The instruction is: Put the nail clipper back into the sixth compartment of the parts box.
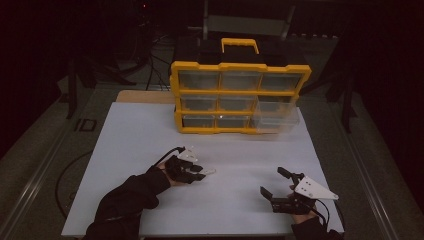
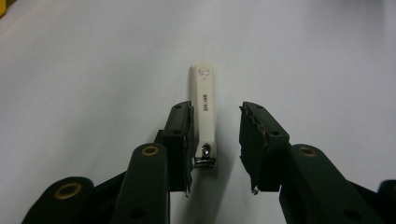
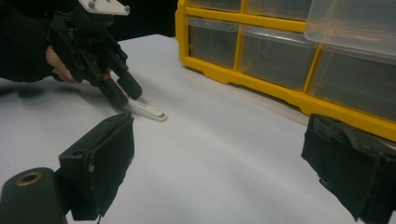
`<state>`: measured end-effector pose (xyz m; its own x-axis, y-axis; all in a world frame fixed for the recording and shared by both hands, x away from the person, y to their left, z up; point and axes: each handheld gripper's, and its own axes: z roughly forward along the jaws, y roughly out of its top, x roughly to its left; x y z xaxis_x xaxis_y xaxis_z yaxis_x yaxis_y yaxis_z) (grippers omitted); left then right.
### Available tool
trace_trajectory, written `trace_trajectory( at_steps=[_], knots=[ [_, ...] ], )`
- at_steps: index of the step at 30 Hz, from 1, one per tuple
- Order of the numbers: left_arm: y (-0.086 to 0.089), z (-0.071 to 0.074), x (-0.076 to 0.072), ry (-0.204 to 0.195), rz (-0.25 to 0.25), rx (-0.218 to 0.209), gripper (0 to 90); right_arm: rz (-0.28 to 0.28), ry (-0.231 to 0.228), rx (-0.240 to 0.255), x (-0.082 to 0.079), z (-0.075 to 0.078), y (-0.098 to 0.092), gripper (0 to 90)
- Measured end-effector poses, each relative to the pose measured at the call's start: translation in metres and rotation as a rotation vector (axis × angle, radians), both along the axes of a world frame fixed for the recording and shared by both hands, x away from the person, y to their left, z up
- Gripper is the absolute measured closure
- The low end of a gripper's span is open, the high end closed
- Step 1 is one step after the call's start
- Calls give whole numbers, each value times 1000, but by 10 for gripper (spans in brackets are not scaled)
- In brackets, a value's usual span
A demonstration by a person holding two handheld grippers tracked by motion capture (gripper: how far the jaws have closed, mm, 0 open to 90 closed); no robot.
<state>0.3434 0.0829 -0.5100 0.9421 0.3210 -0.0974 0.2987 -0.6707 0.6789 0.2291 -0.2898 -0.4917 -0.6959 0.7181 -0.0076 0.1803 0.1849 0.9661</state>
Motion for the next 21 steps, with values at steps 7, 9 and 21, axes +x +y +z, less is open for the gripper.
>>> trace_trajectory(
  at_steps=[7,9,21],
  knots=[
    [-7,-4,0,-12,6,66,705,0,-1,-2,0,0,0,95],
    [-9,-3,0,-16,0,97,713,0,0,-2,0,0,1,95],
    [-29,7,3,1,13,252,784,0,-3,-8,-1,1,1,95]
  ],
)
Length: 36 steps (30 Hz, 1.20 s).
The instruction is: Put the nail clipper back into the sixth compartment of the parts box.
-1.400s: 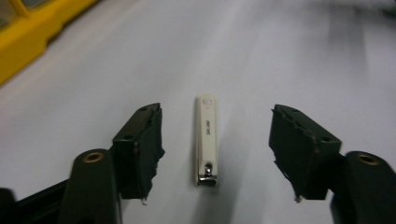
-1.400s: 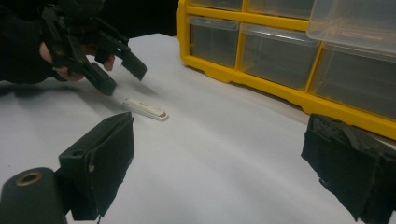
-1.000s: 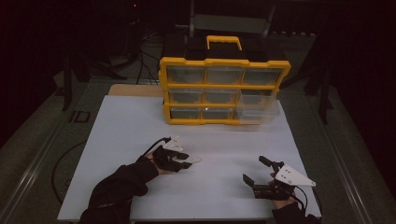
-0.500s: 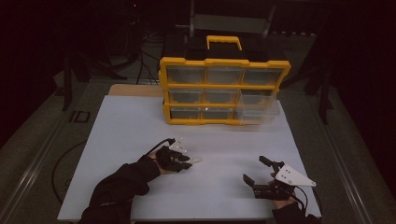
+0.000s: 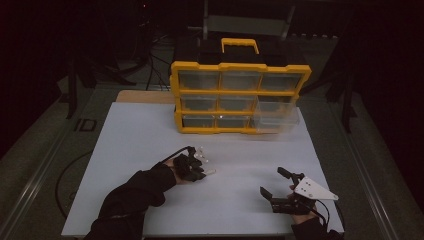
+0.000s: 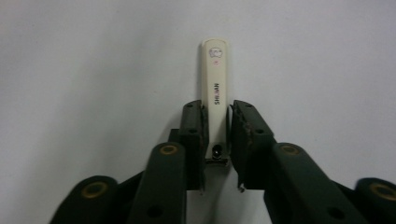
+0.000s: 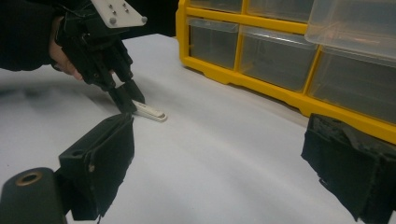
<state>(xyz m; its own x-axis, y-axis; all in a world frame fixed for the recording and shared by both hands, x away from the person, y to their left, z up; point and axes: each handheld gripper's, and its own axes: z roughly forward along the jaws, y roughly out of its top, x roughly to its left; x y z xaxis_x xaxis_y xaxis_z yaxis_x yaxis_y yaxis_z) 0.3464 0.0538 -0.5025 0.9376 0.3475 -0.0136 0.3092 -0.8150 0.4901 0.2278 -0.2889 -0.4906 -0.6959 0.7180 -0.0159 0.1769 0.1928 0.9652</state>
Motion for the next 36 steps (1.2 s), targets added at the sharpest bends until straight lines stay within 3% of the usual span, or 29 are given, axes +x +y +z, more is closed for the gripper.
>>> trace_trajectory(
  at_steps=[5,14,20,27,29,34,36],
  knots=[
    [-3,2,-1,-12,1,24,787,-1,2,-1,0,0,0,95],
    [2,4,-1,7,-18,-24,788,-5,4,7,2,-1,-1,95],
    [2,15,-3,-1,-44,-10,788,-6,6,10,1,-1,-1,95],
    [0,29,-5,27,-100,8,788,-1,1,20,1,0,-2,95],
    [-1,35,-5,41,-108,-5,787,-1,-3,22,1,0,-2,95],
    [-4,50,-4,26,-117,-33,787,-7,-9,14,1,-1,-2,95],
    [-7,63,-3,21,-137,-43,787,-4,-10,3,1,-2,-2,95]
  ],
)
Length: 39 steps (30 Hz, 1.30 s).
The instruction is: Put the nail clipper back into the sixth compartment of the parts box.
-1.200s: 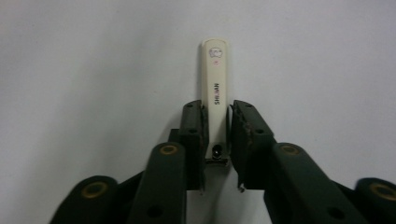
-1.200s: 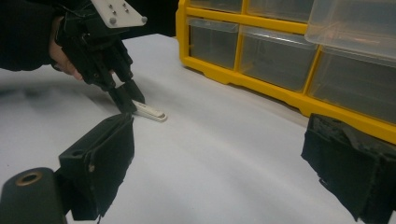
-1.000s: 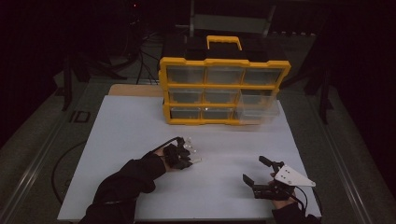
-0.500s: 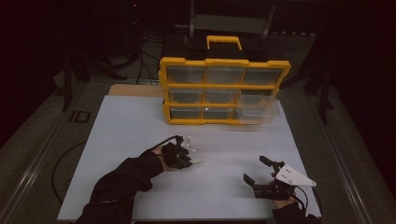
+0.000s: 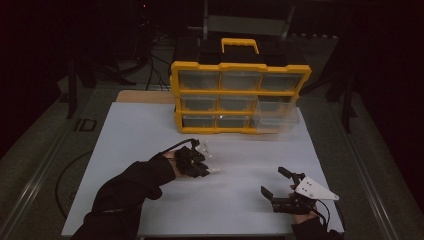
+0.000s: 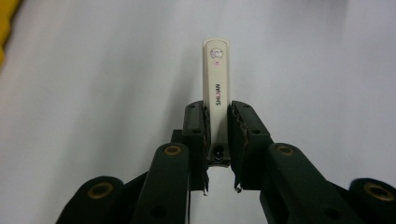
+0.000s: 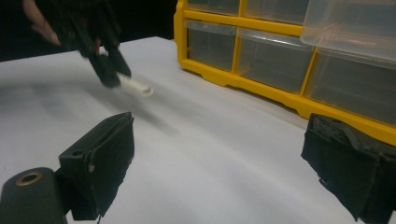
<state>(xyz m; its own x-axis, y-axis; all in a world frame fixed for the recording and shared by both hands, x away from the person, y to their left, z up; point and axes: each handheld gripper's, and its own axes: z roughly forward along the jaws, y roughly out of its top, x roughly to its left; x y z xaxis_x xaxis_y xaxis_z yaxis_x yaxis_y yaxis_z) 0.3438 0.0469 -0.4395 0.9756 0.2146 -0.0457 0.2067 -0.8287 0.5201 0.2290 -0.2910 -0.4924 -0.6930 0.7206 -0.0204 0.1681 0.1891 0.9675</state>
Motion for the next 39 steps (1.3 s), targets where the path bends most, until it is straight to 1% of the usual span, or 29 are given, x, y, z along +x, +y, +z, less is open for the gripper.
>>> trace_trajectory(
  at_steps=[3,4,6,8,9,10,11,12,13,14,15,16,17,18,19,20,21,22,23,26,30,31,32,34,35,36,38,39],
  knots=[
    [-4,11,0,-8,-35,4,787,2,-2,7,0,0,0,95],
    [-6,14,0,-8,-42,-2,787,3,-3,9,-1,0,-1,95],
    [-10,21,0,-14,-48,-2,787,3,-8,9,-1,1,-1,95],
    [-13,27,0,-10,-60,-3,787,3,-11,10,-1,1,-1,95],
    [-14,30,0,-18,-63,-3,787,2,-10,10,-1,1,-1,95],
    [-15,33,1,-7,-66,-5,787,2,-12,7,-1,1,-1,95],
    [-17,35,1,-11,-77,-2,787,2,-11,9,-1,1,-1,95],
    [-18,37,2,-17,-70,-1,787,1,-11,10,-1,1,-1,95],
    [-20,39,3,-12,-80,3,787,2,-11,9,-1,1,-1,95],
    [-21,42,3,-21,-82,4,787,2,-10,10,-1,1,-1,95],
    [-23,44,3,-13,-86,4,787,2,-9,9,-1,1,-1,95],
    [-24,45,3,-12,-100,6,787,3,-10,9,-1,1,-1,95],
    [-25,47,4,-12,-94,-3,787,2,-10,10,-1,1,-1,95],
    [-25,49,5,-4,-102,3,787,3,-10,12,-1,1,-1,95],
    [-26,51,6,-11,-104,9,787,3,-10,12,-1,1,-1,95],
    [-26,53,7,-6,-100,5,787,2,-9,12,-1,1,-1,95],
    [-26,55,8,0,-109,9,787,3,-8,12,-1,1,-1,95],
    [-26,57,8,-6,-110,11,787,2,-9,11,-1,1,-1,95],
    [-27,59,9,3,-108,8,787,3,-11,11,-1,1,-1,95],
    [-28,66,11,4,-124,14,787,4,-8,11,0,1,-1,95],
    [-33,76,13,-6,-134,12,786,4,-10,9,-1,1,-1,95],
    [-34,79,14,1,-137,9,787,4,-10,10,-1,1,-1,95],
    [-36,81,14,-7,-139,9,787,4,-10,9,-1,1,-1,95],
    [-39,87,16,-1,-141,8,787,5,-10,12,-1,1,-1,95],
    [-41,89,16,-16,-145,13,787,5,-11,10,-1,1,-1,95],
    [-43,92,17,-10,-142,11,786,4,-13,9,-1,1,-1,95],
    [-48,97,18,-25,-145,17,786,4,-11,10,-1,1,-1,95],
    [-49,100,18,-24,-152,10,787,3,-11,8,-1,1,-1,95]
  ],
)
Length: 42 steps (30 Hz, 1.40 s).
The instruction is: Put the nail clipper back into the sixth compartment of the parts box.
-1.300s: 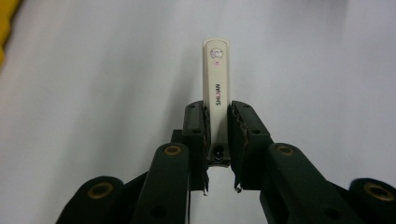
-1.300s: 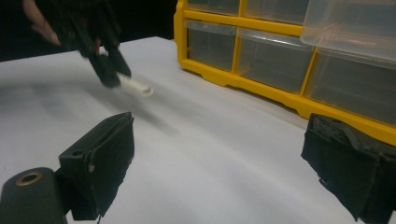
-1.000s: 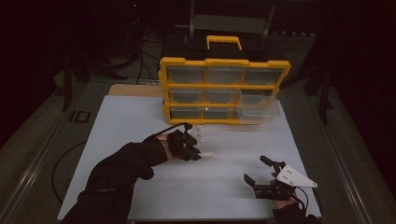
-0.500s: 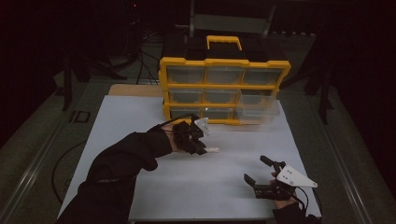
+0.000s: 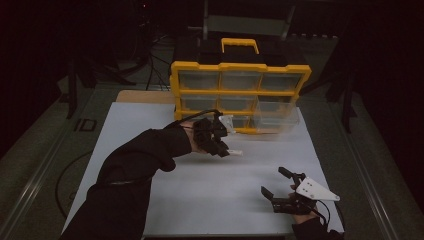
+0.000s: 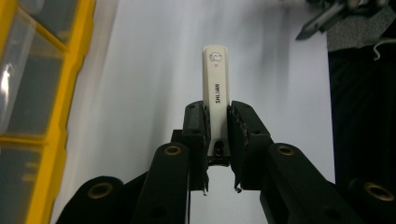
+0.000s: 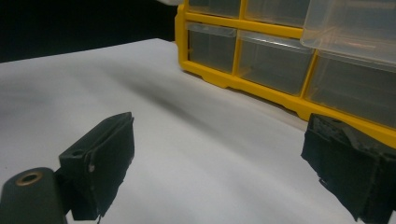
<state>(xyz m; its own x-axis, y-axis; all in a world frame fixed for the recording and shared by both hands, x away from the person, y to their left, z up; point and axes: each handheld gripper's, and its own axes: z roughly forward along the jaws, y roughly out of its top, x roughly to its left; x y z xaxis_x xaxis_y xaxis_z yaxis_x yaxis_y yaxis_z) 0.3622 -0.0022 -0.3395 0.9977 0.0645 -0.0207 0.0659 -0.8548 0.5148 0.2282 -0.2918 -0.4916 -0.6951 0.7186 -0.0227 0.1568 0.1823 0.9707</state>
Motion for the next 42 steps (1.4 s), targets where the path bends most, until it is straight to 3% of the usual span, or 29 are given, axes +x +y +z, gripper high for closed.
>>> trace_trajectory(
  at_steps=[14,20,30,42],
  knots=[
    [-24,36,14,1,-21,-55,787,-2,1,1,-1,1,0,95],
    [-33,45,21,-2,2,-73,786,-1,1,3,-1,0,0,95],
    [-50,64,31,-9,-30,-109,786,0,-1,3,0,0,0,95],
    [-70,80,49,-17,-12,-139,786,0,4,6,0,-1,0,95]
  ],
)
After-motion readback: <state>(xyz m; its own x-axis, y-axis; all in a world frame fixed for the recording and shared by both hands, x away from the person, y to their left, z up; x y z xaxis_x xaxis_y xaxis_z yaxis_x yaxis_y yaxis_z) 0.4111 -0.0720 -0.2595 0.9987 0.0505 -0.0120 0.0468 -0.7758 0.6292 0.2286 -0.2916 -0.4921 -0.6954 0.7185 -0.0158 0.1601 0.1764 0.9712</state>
